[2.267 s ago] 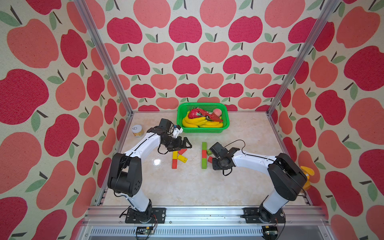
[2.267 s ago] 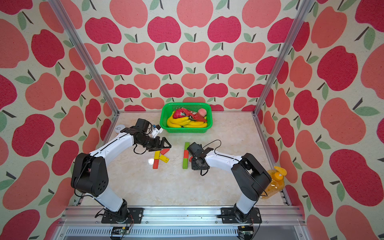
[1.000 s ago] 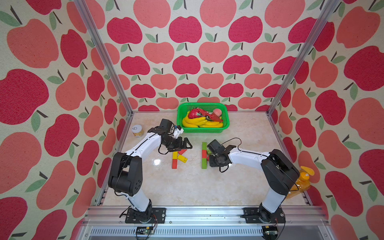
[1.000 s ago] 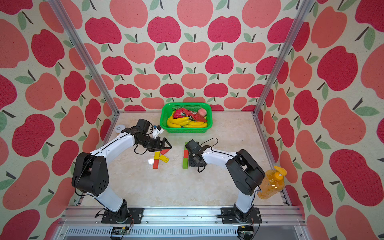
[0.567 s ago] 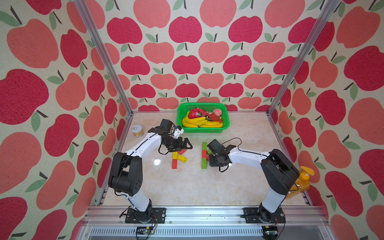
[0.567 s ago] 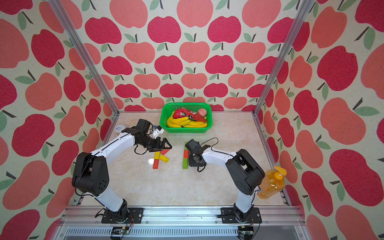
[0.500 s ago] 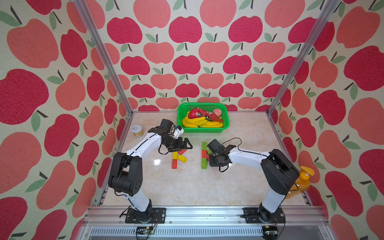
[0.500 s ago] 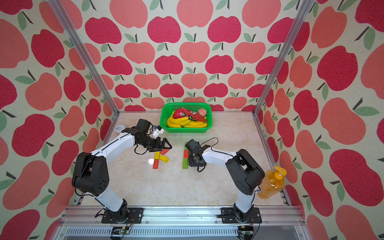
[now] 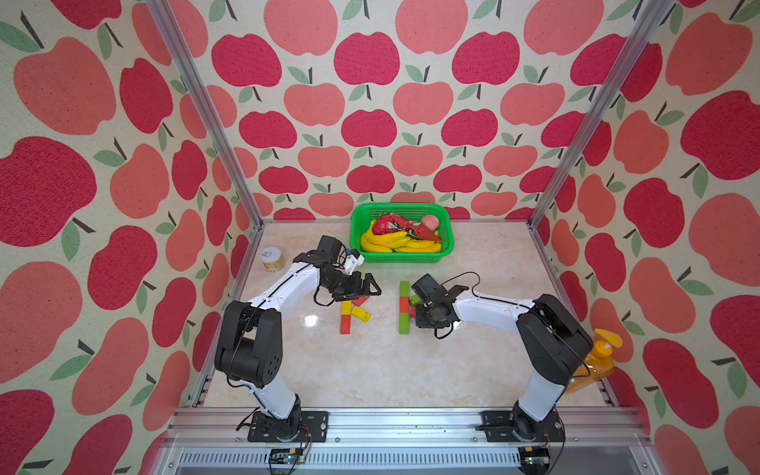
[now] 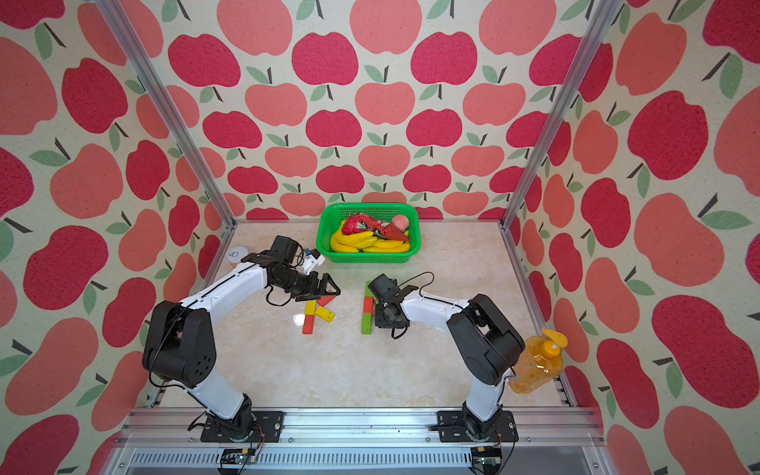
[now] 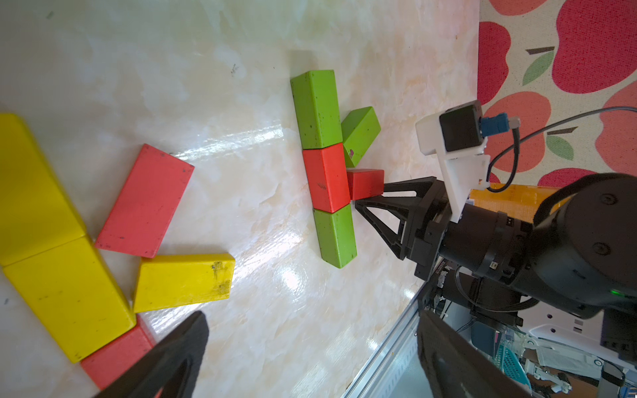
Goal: Assemble the letter k with building blocks
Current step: Assemble the building block at the center of the board.
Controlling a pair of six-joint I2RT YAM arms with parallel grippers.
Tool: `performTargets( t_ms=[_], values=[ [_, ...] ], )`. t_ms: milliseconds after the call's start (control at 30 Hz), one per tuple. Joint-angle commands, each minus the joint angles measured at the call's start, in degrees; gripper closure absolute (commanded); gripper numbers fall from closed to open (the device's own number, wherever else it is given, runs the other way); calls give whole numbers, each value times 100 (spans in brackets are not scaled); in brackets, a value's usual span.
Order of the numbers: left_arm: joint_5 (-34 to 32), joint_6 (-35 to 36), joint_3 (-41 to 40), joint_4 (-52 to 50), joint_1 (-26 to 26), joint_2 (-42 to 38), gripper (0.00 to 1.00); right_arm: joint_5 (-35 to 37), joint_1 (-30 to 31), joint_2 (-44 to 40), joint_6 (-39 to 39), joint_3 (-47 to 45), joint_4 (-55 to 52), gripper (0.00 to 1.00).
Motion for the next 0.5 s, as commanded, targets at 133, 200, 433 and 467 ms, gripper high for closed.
performTargets(
  t_ms=[133, 200, 433, 467],
  values=[
    [-25, 181, 7, -148, -28, 127, 2, -81, -47, 223, 37, 112, -138, 63],
    [-30, 179, 11, -163, -28, 123, 2, -131, -49, 224, 44, 98, -88, 63],
    [-21, 176, 3, -149, -31, 119, 2, -191, -21, 158, 62, 14, -33, 63],
    [-18, 179, 3, -155, -36, 117, 2, -189, -21, 143, 70, -2, -24, 62]
  ],
)
